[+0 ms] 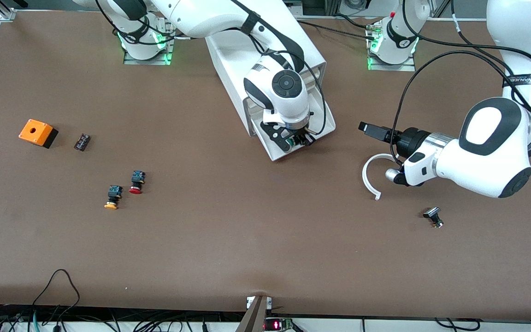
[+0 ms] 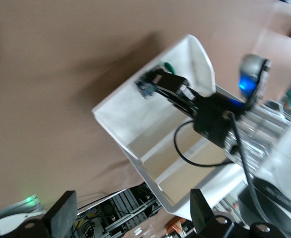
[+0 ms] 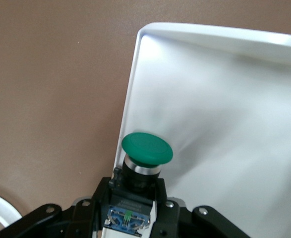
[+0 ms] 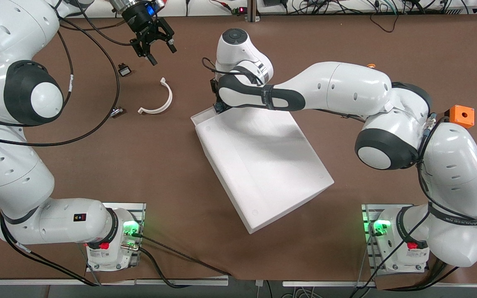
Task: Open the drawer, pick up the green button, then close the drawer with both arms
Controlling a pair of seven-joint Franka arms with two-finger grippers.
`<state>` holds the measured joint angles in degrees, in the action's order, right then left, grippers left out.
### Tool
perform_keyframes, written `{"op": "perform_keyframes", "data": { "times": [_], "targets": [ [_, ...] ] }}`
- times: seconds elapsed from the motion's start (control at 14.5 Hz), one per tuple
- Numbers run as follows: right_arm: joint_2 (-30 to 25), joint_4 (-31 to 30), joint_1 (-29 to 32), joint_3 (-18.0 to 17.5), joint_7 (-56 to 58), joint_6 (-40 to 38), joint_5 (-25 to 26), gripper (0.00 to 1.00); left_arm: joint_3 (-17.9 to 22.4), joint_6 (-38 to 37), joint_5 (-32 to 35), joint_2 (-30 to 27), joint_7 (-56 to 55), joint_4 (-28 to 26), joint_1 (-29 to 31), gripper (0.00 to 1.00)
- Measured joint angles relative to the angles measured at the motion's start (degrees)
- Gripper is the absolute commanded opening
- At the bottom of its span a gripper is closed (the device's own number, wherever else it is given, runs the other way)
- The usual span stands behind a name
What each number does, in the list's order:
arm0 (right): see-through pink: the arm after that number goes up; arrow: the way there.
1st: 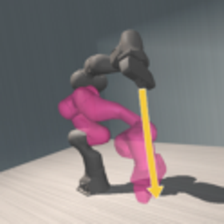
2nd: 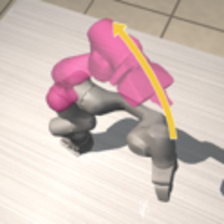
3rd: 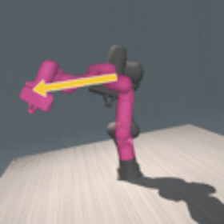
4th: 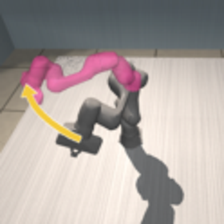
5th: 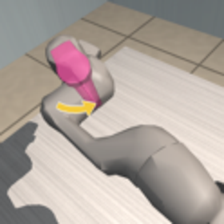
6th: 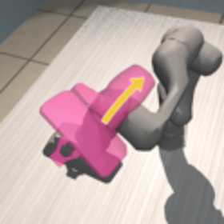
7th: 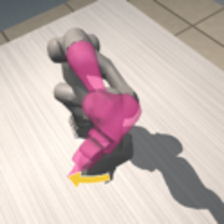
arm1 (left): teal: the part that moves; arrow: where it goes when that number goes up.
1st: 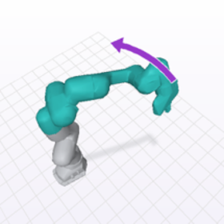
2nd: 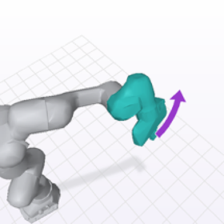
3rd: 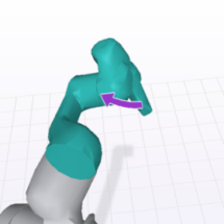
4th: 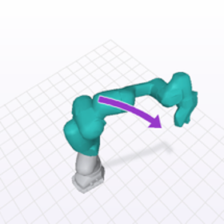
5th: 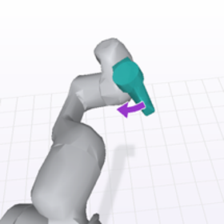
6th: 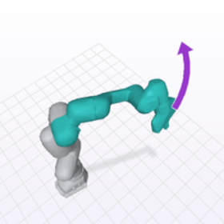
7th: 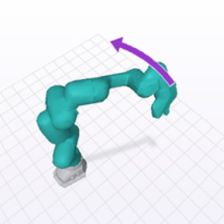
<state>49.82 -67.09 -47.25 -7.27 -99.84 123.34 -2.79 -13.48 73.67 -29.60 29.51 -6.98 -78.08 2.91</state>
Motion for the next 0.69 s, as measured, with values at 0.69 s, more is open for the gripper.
{"op": "perform_keyframes", "data": {
  "times": [0.69],
  "targets": [
    [-4.57, 6.27, 11.56, 0.94, 33.42, -15.43, -0.07, 0.0, -0.44, 17.7, 22.08, 0.92, -33.36, -0.9, -14.51, 1.0]
  ]
}}
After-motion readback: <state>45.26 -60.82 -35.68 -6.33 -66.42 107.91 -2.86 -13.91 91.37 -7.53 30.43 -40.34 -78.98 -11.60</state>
